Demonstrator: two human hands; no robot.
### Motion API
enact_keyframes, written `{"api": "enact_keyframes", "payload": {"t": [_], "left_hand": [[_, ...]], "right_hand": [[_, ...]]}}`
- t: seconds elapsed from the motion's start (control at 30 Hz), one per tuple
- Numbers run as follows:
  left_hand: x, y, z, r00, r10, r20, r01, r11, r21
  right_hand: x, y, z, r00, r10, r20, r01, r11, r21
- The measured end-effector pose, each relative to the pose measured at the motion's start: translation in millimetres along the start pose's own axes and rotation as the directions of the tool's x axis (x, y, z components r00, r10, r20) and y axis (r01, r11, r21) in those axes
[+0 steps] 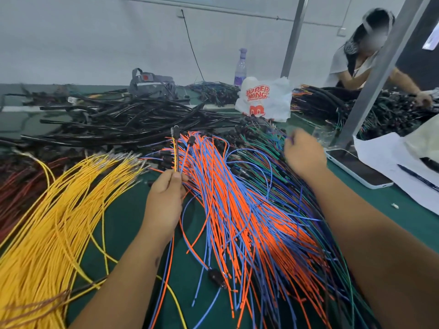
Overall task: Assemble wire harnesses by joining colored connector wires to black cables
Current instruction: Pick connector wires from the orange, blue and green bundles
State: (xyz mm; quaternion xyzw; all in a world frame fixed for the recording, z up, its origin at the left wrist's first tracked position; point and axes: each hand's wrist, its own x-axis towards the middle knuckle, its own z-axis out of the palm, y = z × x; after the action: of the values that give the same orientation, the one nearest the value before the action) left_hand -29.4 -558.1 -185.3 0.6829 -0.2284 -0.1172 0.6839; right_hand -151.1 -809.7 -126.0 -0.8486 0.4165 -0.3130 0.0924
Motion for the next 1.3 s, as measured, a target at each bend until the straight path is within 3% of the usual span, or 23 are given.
{"api": "enact_keyframes", "payload": {"t": [0.03,0.13,0.2,0.27,0.33,0.4,0.43,0.53,0.6,0.73,0.83,0.9,1.03,1.1,1.2,1.27,1.3], "left_hand": [[-1,1,0,1.0,-0.002,-0.004,0.002,1.0,0.0],[-3,3,1,1.0,-0.013,-0.006,0.013,0.999,-0.045],[-4,5,0,1.0,-0.028,-0.008,0.027,0.997,-0.072],[-4,7,1,0.999,-0.031,-0.008,0.03,0.997,-0.072],[-4,8,2,1.0,-0.03,-0.009,0.029,0.996,-0.084],[-4,7,2,0.999,-0.031,-0.01,0.03,0.995,-0.091],[-3,6,1,0.999,-0.033,-0.012,0.032,0.995,-0.09],[-1,4,0,0.999,-0.038,-0.018,0.036,0.992,-0.118],[1,3,-1,0.999,-0.049,-0.018,0.045,0.987,-0.156],[4,0,-2,0.998,-0.054,-0.018,0.05,0.982,-0.18],[6,-3,-3,0.998,-0.062,-0.023,0.056,0.977,-0.208],[7,-3,-4,0.997,-0.07,-0.031,0.062,0.973,-0.223],[7,-3,-4,0.997,-0.075,-0.031,0.065,0.97,-0.234],[6,-2,-4,0.997,-0.073,-0.027,0.065,0.971,-0.232],[6,0,-3,0.997,-0.077,-0.027,0.069,0.972,-0.225],[5,1,-3,0.997,-0.075,-0.027,0.067,0.974,-0.216],[4,2,-3,0.997,-0.071,-0.024,0.064,0.975,-0.213]], "right_hand": [[4,-4,-6,0.999,0.025,-0.045,-0.017,0.983,0.182],[13,-26,-30,0.986,0.064,-0.155,0.049,0.773,0.632],[13,-41,-45,0.974,0.086,-0.211,0.101,0.666,0.739],[11,-51,-51,0.985,0.074,-0.159,0.076,0.633,0.77],[5,-55,-49,0.998,-0.029,0.05,-0.015,0.703,0.711],[1,-53,-41,0.961,-0.096,0.258,-0.073,0.815,0.575],[1,-51,-36,0.96,-0.08,0.269,-0.085,0.83,0.552],[9,-45,-27,0.993,0.049,0.106,-0.103,0.791,0.603],[12,-40,-19,0.995,0.066,0.069,-0.093,0.835,0.542],[9,-31,6,0.968,0.008,0.251,-0.095,0.936,0.34],[5,-18,23,0.935,-0.079,0.345,0.042,0.993,0.114],[2,-4,29,0.946,-0.074,0.315,0.086,0.996,-0.026],[-3,13,23,0.971,0.031,0.235,0.022,0.975,-0.221],[-2,13,16,0.986,-0.008,0.165,0.047,0.972,-0.229],[-6,3,0,0.991,-0.131,-0.028,0.131,0.991,0.008],[-6,-6,-13,0.992,-0.125,0.035,0.119,0.984,0.134],[-6,-10,-19,0.979,-0.109,0.171,0.089,0.989,0.12]]}}
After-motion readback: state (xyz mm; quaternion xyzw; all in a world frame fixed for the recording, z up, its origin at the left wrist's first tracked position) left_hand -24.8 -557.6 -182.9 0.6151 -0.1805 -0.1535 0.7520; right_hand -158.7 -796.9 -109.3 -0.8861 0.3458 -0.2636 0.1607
